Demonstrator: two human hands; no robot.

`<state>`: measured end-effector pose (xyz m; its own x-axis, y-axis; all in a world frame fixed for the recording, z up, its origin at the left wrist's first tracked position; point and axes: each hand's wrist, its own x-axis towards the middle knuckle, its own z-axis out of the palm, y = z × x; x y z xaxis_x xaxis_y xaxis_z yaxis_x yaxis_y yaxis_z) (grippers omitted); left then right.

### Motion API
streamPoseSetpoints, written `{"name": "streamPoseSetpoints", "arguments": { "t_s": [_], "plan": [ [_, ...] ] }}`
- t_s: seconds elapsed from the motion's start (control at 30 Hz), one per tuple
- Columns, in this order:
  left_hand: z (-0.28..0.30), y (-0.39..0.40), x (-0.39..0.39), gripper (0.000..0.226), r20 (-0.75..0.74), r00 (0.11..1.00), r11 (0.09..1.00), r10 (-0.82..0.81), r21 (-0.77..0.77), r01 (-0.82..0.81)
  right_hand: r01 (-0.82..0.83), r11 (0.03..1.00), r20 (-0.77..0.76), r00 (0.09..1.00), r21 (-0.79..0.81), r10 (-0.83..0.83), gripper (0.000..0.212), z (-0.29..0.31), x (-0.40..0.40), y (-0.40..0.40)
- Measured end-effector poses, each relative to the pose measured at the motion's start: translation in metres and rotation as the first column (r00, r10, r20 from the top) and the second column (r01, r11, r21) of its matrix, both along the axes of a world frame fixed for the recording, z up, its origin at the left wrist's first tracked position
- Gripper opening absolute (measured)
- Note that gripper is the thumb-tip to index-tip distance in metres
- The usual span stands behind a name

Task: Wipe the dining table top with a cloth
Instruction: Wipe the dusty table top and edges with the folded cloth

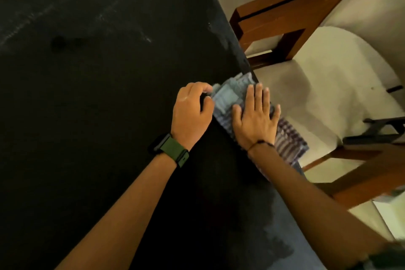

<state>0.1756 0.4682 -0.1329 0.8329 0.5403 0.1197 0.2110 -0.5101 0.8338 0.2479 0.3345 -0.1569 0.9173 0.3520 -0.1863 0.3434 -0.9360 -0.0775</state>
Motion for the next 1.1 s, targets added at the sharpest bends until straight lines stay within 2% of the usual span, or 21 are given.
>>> {"name": "streamPoseSetpoints", "arguments": {
  "t_s": [0.27,0.43,0.57,0.63,0.8,1.1],
  "plan": [
    [-0.003,-0.008,0.026,0.025,0.070,0.993,0.995,0.097,-0.006,-0.097,-0.022,0.980,-0.012,1.000,0.197,0.024,0.064,-0.003,0.098,0.068],
    [0.001,-0.011,0.046,0.025,0.070,0.987,0.989,0.144,-0.056,-0.140,-0.033,0.976,0.013,0.999,0.216,0.031,0.064,-0.004,0.141,0.113],
    [0.004,-0.014,0.044,0.030,0.071,0.986,0.988,0.150,-0.038,-0.148,-0.013,0.972,-0.022,1.000,0.233,0.019,0.063,0.000,0.169,0.150],
    [0.008,-0.019,0.037,0.025,0.059,0.983,0.984,0.173,-0.039,-0.171,-0.016,0.967,-0.045,0.999,0.254,0.029,0.063,0.002,0.176,0.158],
    [0.018,-0.027,0.025,0.020,0.020,0.982,0.982,0.187,-0.037,-0.186,-0.021,0.969,-0.041,0.999,0.246,0.033,0.065,0.001,0.160,0.137],
    [0.043,-0.065,0.006,0.019,0.033,0.997,0.998,0.063,-0.016,-0.062,0.022,0.974,-0.054,0.998,0.224,-0.010,0.062,-0.003,0.060,0.004]
  ]
}}
